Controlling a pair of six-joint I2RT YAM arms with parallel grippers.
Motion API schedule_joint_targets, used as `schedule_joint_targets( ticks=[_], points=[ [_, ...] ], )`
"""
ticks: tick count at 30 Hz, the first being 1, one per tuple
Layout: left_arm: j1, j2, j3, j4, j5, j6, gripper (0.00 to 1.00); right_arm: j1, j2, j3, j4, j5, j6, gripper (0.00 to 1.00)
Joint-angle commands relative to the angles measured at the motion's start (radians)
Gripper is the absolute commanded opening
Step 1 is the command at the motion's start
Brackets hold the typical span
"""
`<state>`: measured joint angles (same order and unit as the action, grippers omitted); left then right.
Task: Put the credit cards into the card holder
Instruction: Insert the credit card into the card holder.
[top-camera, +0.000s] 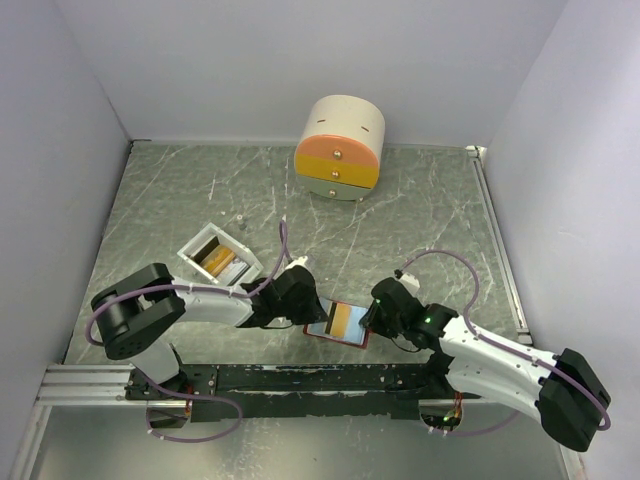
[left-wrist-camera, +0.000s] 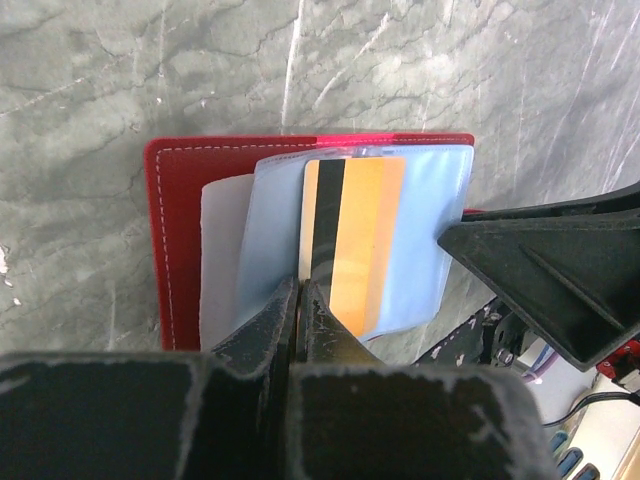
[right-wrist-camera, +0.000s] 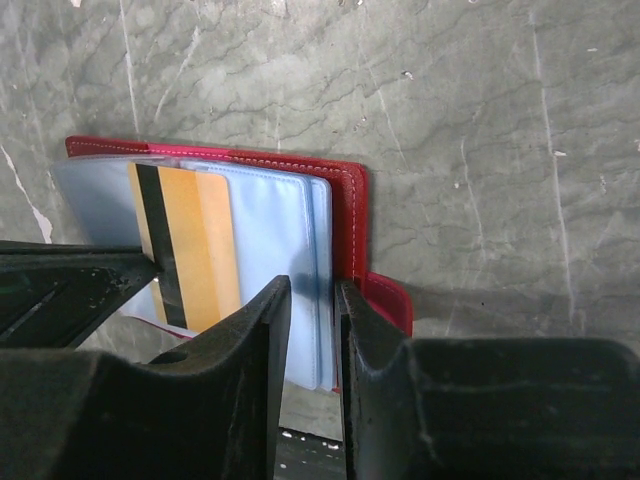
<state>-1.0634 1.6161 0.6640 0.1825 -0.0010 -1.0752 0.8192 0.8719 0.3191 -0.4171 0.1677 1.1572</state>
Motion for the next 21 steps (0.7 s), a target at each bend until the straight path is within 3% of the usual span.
schedule_joint_targets(
  ticks=[1, 21],
  points=[
    [-0.020, 0.017, 0.011, -0.007, -0.050, -0.025, 0.07, 0.002, 0.009, -0.041, 0.023, -0.040, 0.040, 0.24],
    [-0.058, 0.045, 0.027, 0.048, -0.013, -0.035, 0.07, 0.002, -0.004, -0.067, 0.095, -0.053, 0.035, 0.22]
  ],
)
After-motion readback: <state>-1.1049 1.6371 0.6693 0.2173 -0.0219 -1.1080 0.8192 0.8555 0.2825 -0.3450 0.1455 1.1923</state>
